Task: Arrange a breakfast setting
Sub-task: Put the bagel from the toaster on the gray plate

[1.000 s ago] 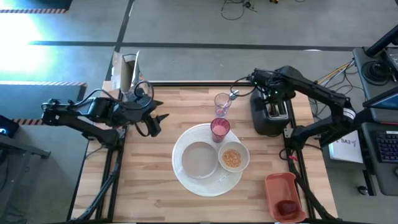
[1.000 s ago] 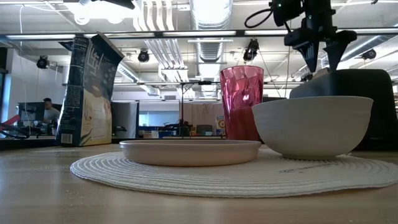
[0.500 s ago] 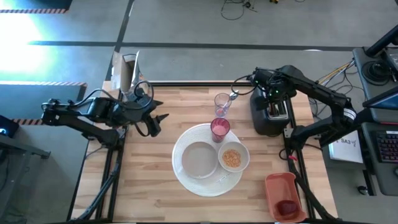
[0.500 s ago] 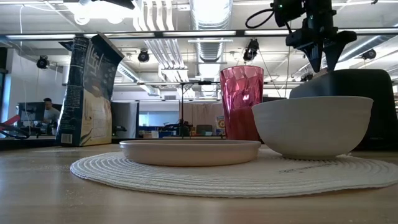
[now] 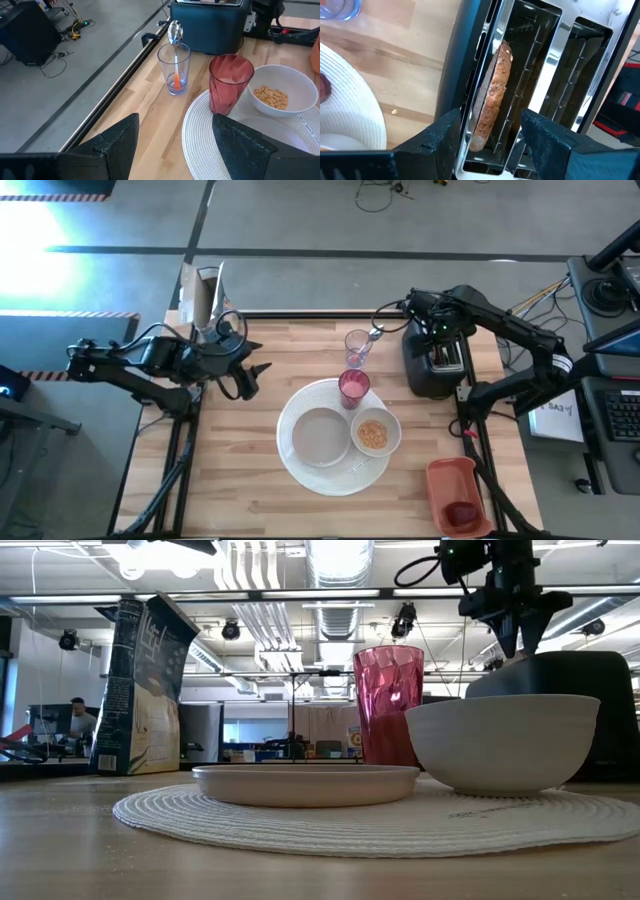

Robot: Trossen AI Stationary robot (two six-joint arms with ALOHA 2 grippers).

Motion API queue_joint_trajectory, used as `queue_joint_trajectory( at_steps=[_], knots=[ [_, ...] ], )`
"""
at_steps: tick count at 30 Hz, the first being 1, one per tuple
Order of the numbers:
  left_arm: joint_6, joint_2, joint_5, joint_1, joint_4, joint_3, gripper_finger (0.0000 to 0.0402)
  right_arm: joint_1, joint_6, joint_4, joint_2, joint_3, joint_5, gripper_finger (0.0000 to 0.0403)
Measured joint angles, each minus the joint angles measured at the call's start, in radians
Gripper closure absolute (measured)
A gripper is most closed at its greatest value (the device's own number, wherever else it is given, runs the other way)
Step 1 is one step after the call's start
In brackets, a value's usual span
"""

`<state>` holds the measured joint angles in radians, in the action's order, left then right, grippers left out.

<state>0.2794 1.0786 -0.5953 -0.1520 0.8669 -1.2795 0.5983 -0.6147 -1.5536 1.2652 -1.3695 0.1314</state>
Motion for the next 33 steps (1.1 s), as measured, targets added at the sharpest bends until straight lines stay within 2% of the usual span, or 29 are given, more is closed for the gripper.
queue_joint_trajectory(
  at_steps=[7,21,26,33],
  knots=[
    [-0.002,0.0,-0.001,0.0,-0.009,0.034,0.0166,0.0,-0.001,0.016,0.0,0.043,0.0,0.0221],
    [-0.01,-0.001,-0.006,0.0,-0.023,0.053,0.0166,0.0,0.025,0.042,0.001,0.059,-0.007,0.0306],
    [-0.01,-0.001,-0.017,0.0,-0.022,0.053,0.0166,0.0,0.032,0.043,0.0,0.059,-0.01,0.0311],
    [-0.01,-0.001,-0.018,0.0,-0.022,0.053,0.0166,0.0,0.033,0.045,-0.001,0.057,-0.022,0.0295]
  ],
)
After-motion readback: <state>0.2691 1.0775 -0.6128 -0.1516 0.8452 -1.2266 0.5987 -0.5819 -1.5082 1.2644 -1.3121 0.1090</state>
